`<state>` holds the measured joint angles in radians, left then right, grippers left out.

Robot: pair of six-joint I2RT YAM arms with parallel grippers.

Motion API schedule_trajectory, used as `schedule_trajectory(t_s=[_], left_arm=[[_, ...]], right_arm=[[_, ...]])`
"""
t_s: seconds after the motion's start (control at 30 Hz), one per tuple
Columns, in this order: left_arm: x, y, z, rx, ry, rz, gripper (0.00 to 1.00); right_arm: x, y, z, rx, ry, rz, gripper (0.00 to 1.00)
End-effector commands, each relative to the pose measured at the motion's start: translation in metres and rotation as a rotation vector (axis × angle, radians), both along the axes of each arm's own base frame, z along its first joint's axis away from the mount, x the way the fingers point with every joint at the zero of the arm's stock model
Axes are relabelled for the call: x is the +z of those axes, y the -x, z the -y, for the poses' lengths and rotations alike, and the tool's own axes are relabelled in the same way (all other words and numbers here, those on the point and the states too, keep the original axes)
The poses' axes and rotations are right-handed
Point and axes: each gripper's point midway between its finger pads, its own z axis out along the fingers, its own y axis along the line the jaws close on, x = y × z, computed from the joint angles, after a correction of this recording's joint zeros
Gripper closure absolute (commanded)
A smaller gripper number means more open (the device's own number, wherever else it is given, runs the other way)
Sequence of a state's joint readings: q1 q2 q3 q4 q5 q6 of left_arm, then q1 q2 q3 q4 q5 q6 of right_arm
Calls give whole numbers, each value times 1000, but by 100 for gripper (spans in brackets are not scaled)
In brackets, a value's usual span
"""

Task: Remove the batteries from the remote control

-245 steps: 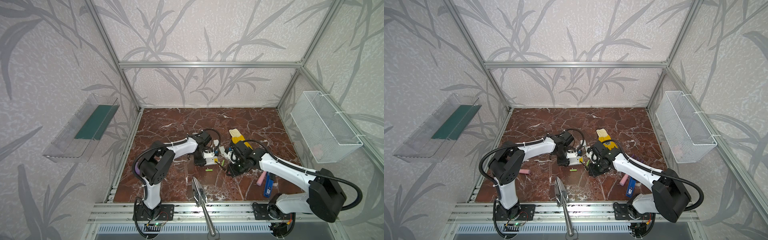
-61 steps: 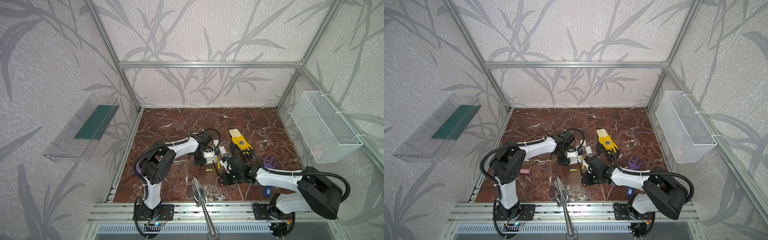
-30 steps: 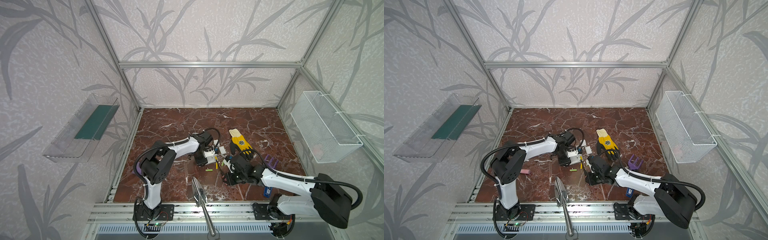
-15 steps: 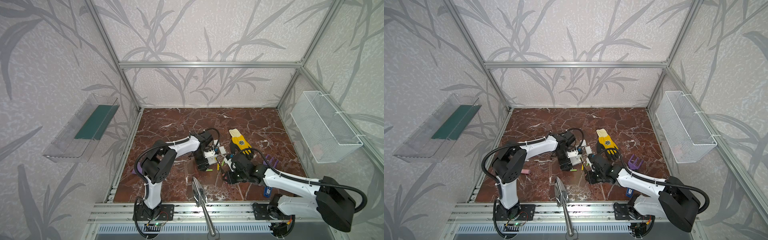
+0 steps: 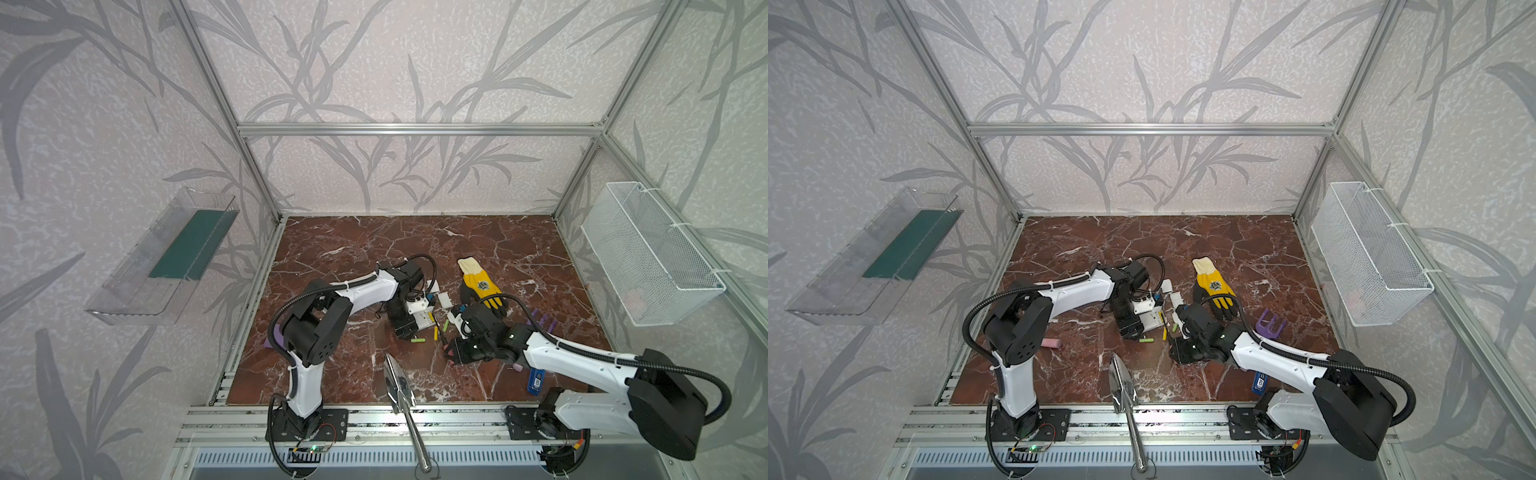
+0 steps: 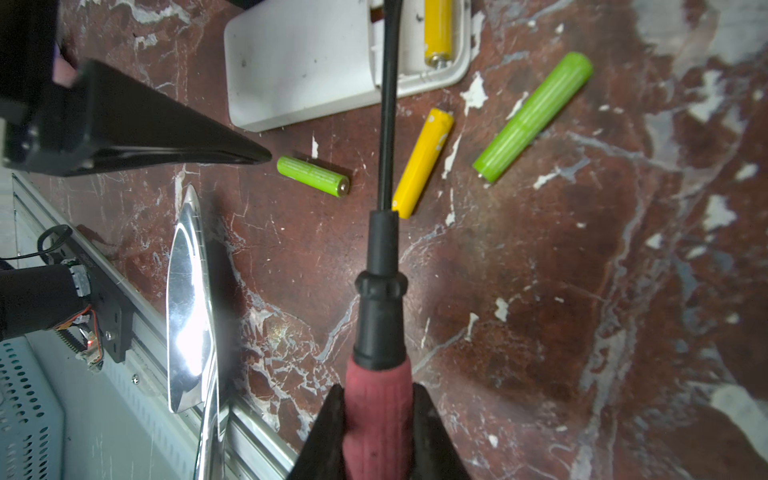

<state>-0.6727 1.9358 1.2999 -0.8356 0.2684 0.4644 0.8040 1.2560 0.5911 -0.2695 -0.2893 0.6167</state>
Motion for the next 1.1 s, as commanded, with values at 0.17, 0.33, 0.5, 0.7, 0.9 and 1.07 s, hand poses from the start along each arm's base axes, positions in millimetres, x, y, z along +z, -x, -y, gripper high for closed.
schedule_trajectory(t_s=[0.17,0.33,0.5,0.7,0.9,1.07], left_arm=[[-19,48,-22,53,-69,-197,23],[-16,51,-19,72,-45,-201,25],[-16,50,-17,80,-23,-189,26],[-19,46,-16,86,-25,-171,27],[-23,46,-17,87,-28,-164,28],[-26,46,-18,91,-30,-158,29]], right_arm=[[3,5,-5,20,8,-72,100],[-2,6,-2,5,26,-102,100],[0,4,-6,7,13,-117,100],[4,-4,-10,-5,-17,-162,100],[6,-8,-15,-7,-41,-216,100],[9,-7,-18,2,-40,-245,100]])
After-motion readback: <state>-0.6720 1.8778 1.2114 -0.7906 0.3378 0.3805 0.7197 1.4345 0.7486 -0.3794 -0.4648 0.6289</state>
